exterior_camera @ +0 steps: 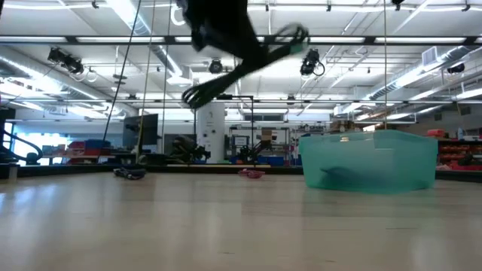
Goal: Pick and place USB-C Cables
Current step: Put the green charger cable into the green bin
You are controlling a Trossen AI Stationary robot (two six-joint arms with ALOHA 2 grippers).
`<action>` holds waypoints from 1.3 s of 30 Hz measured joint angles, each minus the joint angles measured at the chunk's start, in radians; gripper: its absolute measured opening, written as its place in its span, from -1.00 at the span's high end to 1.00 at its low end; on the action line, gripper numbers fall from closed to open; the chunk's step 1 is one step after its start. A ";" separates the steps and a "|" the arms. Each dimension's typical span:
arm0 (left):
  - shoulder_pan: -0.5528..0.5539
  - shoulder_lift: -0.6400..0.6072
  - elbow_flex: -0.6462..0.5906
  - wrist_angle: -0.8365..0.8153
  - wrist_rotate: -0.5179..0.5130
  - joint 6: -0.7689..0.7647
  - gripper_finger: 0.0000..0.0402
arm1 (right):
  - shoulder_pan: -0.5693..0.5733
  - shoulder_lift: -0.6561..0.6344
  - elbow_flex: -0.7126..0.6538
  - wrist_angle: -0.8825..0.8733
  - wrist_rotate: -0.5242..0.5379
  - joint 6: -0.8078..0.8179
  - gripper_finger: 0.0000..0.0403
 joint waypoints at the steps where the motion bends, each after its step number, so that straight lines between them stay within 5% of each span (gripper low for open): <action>1: -0.007 -0.008 0.000 0.026 -0.021 0.025 0.89 | 0.000 0.001 -0.015 0.016 -0.038 0.004 0.28; 4: -0.033 -0.040 0.000 0.110 -0.077 0.109 0.89 | -0.001 0.001 -0.075 0.085 -0.124 0.004 0.28; 9: -0.083 -0.063 0.000 0.264 -0.115 0.236 0.89 | -0.004 0.002 -0.194 0.264 -0.087 -0.055 0.29; 15: -0.148 -0.063 -0.014 0.450 -0.121 0.322 0.89 | -0.002 0.002 -0.380 0.739 -0.036 -0.218 0.29; 20: -0.197 -0.110 -0.149 0.638 -0.118 0.355 0.89 | -0.008 0.002 -0.484 1.101 -0.029 -0.347 0.29; 25: -0.186 -0.172 -0.378 1.040 -0.015 0.339 0.89 | -0.016 0.009 -0.545 1.411 -0.006 -0.434 0.29; 30: -0.165 -0.184 -0.540 1.346 0.022 0.333 0.88 | -0.030 0.015 -0.580 1.506 -0.008 -0.436 0.31; 39: -0.105 -0.180 -0.591 1.507 0.156 0.361 0.88 | -0.044 0.101 -0.593 1.607 -0.013 -0.429 0.31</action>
